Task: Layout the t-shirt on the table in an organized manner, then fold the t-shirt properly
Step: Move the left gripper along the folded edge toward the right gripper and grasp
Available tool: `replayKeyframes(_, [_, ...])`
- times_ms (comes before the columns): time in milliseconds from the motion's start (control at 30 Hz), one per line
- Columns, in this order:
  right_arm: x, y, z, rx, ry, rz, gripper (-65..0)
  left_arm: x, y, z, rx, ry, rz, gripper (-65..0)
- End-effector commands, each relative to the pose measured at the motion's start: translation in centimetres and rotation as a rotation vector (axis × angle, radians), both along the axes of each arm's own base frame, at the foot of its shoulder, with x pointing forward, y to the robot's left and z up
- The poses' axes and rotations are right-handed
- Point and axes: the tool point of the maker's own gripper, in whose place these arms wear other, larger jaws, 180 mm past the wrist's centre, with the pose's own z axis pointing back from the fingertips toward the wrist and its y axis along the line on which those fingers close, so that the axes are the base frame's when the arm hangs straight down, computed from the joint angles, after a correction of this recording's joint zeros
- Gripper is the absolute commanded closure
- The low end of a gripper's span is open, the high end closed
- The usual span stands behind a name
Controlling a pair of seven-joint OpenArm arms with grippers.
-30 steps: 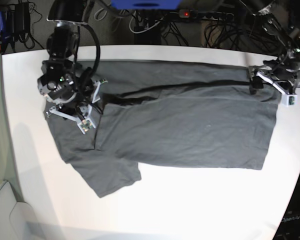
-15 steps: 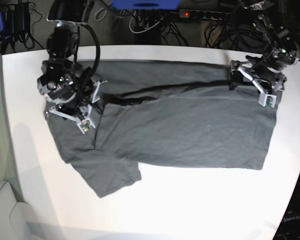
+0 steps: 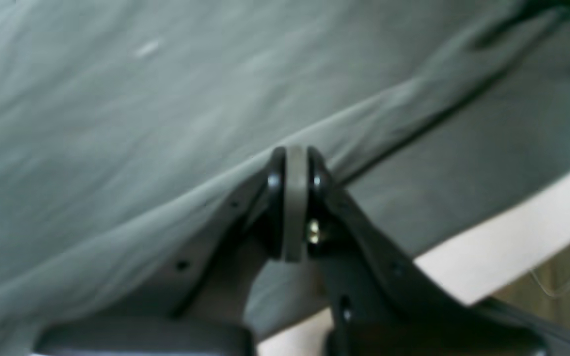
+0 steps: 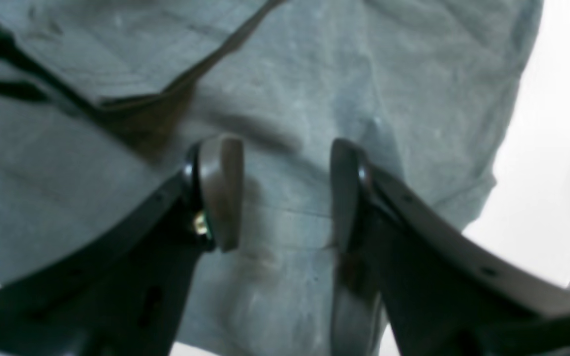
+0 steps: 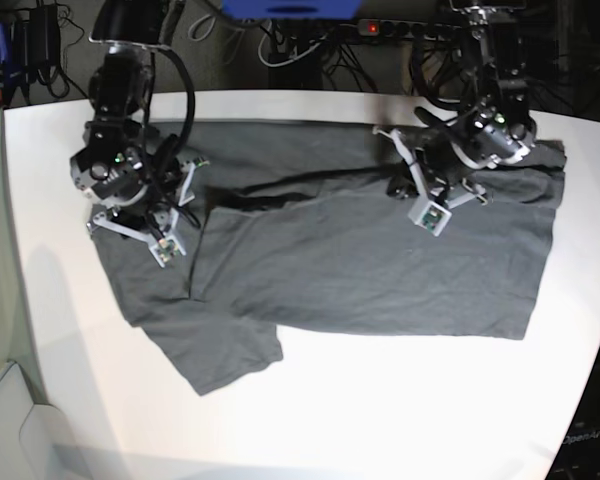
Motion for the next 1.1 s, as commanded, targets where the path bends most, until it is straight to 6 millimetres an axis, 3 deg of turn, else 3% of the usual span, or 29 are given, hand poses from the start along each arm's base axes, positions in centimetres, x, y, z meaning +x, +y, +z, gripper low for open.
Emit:
replayKeyframes(0, [1.0,0.1,1.1,0.011,-0.047,0.001,-29.6,0.6,-1.0,1.1,-0.021,-0.041,-0.027,-0.4])
replayKeyframes(133, [1.0,0.1,1.0,0.01,-0.044,-0.001,-29.6,0.3,-2.7,0.8,-0.013,-0.034,-0.083,-0.4])
replayKeyframes(233, [0.8,0.1,0.5,0.014,-0.028,0.0,-29.6,-0.4,-3.3,-0.5,0.072,-0.01,-0.136,-0.4])
replayKeyframes(333, [0.6,0.2,0.1,0.016,-0.016,0.0,-29.6,-1.1,-3.1,-2.5,0.156,0.037,-0.17,-0.4])
replayKeyframes(400, [0.6,0.2,0.1,0.016,-0.016,0.0,-29.6,-0.7,-2.6,-2.8,0.186,0.036,-0.162,-0.4])
replayKeyframes(500, [0.6,0.2,0.1,0.016,-0.016,0.0,-29.6,0.0,-1.1,-2.8,0.229,0.032,-0.133,-0.4])
replayKeyframes(800, [0.6,-0.5,0.1,0.0,-0.014,0.001,-29.6,2.7,6.1,-1.2,0.268,-0.005,0.086,-0.4])
replayKeyframes(933, [0.6,-0.5,0.1,0.0,-0.014,0.001,-29.6,4.6,8.8,0.6,0.269,-0.053,0.178,-0.4])
replayKeyframes(1067, [0.6,-0.5,0.1,0.0,-0.014,0.001,-29.6,5.9,10.3,2.6,0.264,-0.104,0.238,-0.4])
